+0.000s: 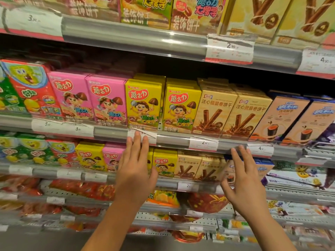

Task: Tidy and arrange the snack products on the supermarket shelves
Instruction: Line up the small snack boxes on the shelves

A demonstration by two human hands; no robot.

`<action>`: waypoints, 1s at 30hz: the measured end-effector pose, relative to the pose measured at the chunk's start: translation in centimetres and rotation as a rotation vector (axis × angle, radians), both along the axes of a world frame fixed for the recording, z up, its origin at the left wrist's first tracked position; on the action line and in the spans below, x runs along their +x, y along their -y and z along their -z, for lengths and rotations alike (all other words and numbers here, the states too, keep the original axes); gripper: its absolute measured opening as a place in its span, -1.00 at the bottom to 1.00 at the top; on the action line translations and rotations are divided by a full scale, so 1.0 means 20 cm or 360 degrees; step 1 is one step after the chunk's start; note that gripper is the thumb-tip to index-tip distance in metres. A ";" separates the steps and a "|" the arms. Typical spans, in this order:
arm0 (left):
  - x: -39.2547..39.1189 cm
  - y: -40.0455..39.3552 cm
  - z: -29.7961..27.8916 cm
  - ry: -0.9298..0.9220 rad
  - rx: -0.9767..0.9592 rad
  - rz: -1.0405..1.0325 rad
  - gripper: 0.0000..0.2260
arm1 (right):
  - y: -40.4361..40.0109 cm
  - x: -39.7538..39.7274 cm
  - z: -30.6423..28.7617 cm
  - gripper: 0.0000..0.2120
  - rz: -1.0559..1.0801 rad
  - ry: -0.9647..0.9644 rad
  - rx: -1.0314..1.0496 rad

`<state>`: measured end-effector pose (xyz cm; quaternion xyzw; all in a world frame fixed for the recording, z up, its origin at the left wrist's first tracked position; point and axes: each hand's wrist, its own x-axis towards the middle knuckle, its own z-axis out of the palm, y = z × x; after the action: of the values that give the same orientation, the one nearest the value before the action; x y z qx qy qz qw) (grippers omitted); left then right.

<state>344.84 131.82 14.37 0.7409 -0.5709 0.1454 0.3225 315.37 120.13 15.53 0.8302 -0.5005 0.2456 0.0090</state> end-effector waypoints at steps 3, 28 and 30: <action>0.00 -0.02 -0.02 -0.0022 0.0110 -0.0009 -0.27 | -0.01 0.03 0.01 -0.14 0.0033 0.0047 -0.0028; 0.36 -0.25 0.01 -0.0293 -0.0103 -0.0151 -0.70 | -0.26 0.87 0.01 -0.35 -0.0323 0.0155 -0.0373; 0.50 -0.28 0.05 -0.0402 0.0119 -0.0282 -0.64 | -0.28 0.91 0.02 -0.38 -0.0298 0.0227 -0.0365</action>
<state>354.78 137.35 13.29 0.8123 -0.4633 0.0576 0.3497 333.53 125.70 15.16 0.8471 -0.3889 0.3593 0.0452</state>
